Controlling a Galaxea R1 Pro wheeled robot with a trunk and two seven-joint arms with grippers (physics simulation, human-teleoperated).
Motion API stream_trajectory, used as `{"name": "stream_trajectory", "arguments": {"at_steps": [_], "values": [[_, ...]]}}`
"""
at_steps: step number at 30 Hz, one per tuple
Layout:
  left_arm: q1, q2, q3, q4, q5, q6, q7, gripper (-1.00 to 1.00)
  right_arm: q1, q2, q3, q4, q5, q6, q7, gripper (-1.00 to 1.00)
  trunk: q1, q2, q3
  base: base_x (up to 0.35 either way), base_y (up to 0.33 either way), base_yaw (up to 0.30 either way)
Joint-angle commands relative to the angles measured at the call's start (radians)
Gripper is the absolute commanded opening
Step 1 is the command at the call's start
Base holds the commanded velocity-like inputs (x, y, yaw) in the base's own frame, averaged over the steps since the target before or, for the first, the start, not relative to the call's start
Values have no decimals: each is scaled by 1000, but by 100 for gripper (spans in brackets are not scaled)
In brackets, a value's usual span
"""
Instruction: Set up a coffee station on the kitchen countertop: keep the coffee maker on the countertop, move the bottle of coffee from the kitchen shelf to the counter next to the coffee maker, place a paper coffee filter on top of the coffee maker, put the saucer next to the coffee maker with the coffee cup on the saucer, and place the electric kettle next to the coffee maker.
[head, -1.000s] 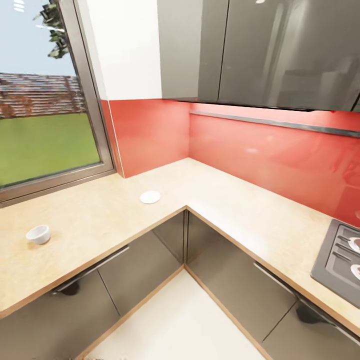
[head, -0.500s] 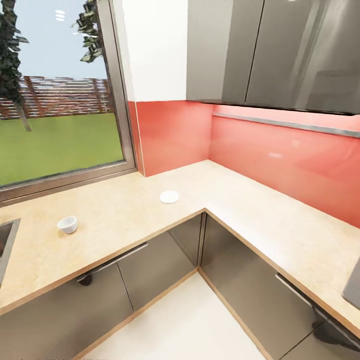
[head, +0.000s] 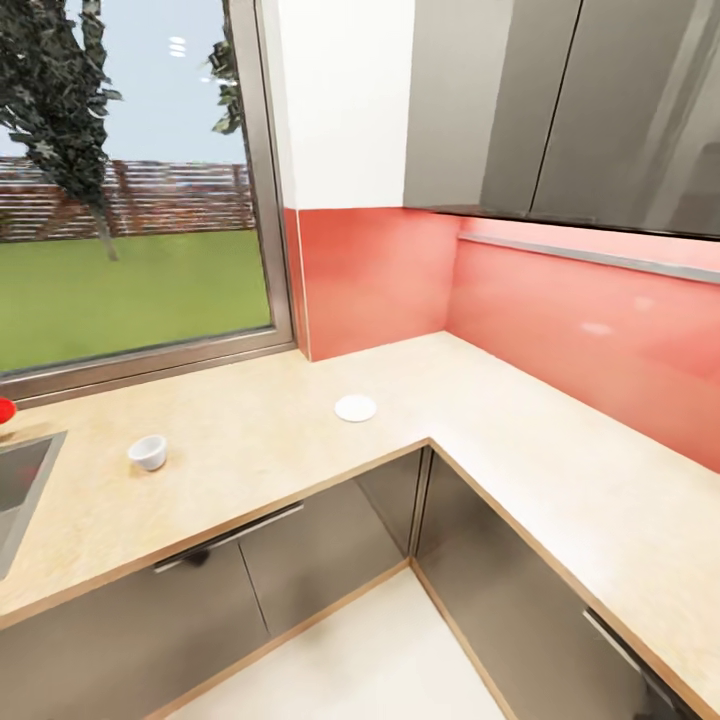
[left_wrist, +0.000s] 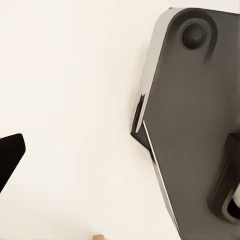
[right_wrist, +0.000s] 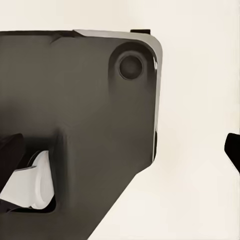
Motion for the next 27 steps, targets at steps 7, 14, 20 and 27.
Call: {"name": "stream_trajectory", "arguments": {"at_steps": [7,14,20,27], "values": [[0,-1,1,-2,10,-1,-4,100,-1,0,-6,0,4,-3,3,100,1,-2,-1,25,-100,25],[0,3,0,-2,10,-2,-4,100,-1,1,-6,0,4,-4,4,100,1,-2,-1,1,-5,1],[-1,11,-2,-7,10,-2,-4,100,-1,0,-6,-69,5,-4,-1,100,1,-2,-1,-76,0,0],[-53,11,-8,-80,2,-2,-7,100,-1,1,-7,-242,5,-2,-4,100,1,-2,-1,-4,0,0]]}}
